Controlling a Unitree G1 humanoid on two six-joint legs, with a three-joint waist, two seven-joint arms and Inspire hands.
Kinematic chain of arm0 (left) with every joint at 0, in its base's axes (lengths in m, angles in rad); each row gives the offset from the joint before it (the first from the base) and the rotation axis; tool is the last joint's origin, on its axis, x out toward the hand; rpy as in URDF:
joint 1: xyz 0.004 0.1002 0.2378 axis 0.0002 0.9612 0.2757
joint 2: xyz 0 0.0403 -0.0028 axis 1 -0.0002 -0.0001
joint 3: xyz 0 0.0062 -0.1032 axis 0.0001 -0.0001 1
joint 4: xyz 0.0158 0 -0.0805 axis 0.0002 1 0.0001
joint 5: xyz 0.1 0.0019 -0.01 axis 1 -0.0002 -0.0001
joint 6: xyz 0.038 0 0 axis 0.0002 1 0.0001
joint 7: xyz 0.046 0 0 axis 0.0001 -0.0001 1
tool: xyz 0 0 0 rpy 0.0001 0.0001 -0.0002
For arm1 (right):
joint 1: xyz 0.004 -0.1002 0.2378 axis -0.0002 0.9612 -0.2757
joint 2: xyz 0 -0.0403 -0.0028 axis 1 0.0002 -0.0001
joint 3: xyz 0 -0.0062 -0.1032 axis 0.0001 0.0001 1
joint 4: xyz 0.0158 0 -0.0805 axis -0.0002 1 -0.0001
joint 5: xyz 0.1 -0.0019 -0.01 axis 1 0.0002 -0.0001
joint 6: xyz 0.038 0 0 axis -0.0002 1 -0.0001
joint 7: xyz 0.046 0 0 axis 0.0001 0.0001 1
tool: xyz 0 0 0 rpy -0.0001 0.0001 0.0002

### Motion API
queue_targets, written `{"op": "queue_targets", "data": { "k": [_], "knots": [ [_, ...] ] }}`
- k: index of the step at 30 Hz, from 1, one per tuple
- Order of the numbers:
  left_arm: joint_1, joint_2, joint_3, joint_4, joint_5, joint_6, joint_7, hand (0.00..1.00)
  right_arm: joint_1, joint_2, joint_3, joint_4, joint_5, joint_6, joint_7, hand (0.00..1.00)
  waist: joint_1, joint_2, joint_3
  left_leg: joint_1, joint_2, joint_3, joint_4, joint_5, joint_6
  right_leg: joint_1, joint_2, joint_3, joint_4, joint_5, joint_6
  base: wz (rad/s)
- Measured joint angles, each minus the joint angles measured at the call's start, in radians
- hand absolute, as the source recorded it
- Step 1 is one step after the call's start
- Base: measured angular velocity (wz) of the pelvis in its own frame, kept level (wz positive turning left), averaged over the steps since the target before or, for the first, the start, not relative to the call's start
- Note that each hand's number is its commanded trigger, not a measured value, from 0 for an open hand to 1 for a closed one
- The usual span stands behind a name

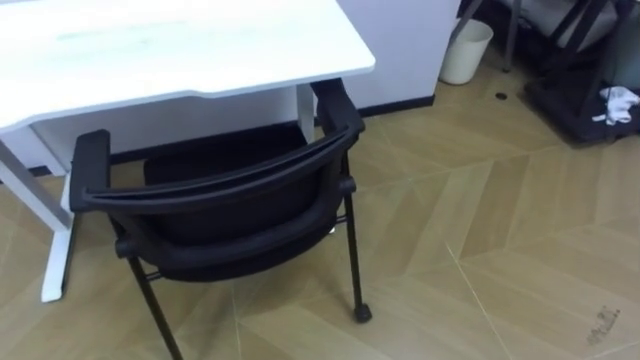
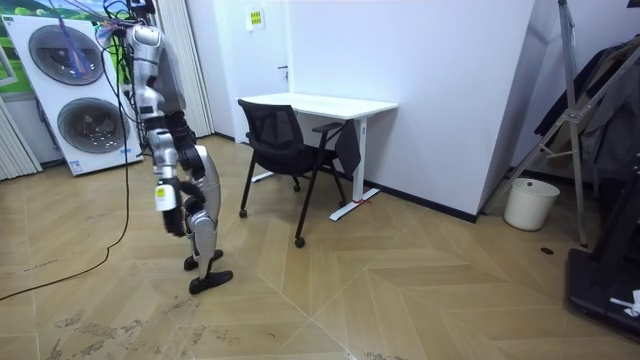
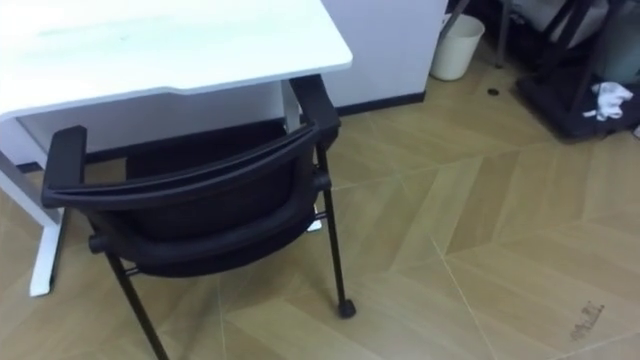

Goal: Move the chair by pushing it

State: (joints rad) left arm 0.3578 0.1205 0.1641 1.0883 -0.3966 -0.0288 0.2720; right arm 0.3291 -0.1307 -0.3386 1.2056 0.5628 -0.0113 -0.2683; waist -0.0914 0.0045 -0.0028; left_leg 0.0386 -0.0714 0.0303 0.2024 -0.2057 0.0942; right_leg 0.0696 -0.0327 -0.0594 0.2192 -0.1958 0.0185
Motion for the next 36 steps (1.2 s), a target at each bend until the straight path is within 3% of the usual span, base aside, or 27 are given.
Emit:
{"op": "queue_targets", "data": {
  "k": [5,13,17,30,36],
  "knots": [
    [-0.074,0.010,-0.096,0.006,0.058,0.053,-0.101,0.00,-0.076,-0.001,0.123,-0.009,-0.071,0.035,0.105,0.00,0.010,0.005,0.0003,-0.004,0.004,0.000,-0.004,0.001,0.003,-0.005,0.004,-0.008,-0.005,0.002,-0.003,0.01],
    [-0.122,0.009,-0.114,0.014,0.078,0.073,-0.218,0.00,-0.092,0.002,0.209,-0.006,-0.137,0.035,0.181,0.00,0.015,0.017,0.0062,-0.005,0.005,-0.003,-0.015,0.001,0.003,-0.001,0.005,-0.023,-0.018,0.002,-0.003,0.03],
    [-0.132,0.010,-0.118,0.020,0.082,0.072,-0.240,0.00,-0.090,0.002,0.209,-0.006,-0.174,0.035,0.181,0.00,0.013,0.023,0.0155,0.000,0.005,-0.002,-0.024,0.000,0.005,-0.001,0.005,-0.024,-0.018,0.002,-0.003,-0.02],
    [-0.144,0.014,-0.129,0.037,0.082,0.073,-0.251,0.00,-0.085,0.002,0.209,-0.008,-0.219,0.037,0.174,0.00,0.012,0.020,0.0129,0.001,0.004,0.000,-0.034,0.000,0.006,-0.002,0.005,-0.023,-0.017,0.000,-0.001,0.00],
    [-0.146,0.018,-0.129,0.064,0.082,0.076,-0.266,0.00,-0.075,0.002,0.209,-0.004,-0.278,0.073,0.174,0.00,0.011,0.018,0.0118,0.005,0.004,0.009,-0.034,0.000,0.006,-0.001,0.005,-0.014,-0.016,0.000,-0.001,-0.05]
  ]
}}
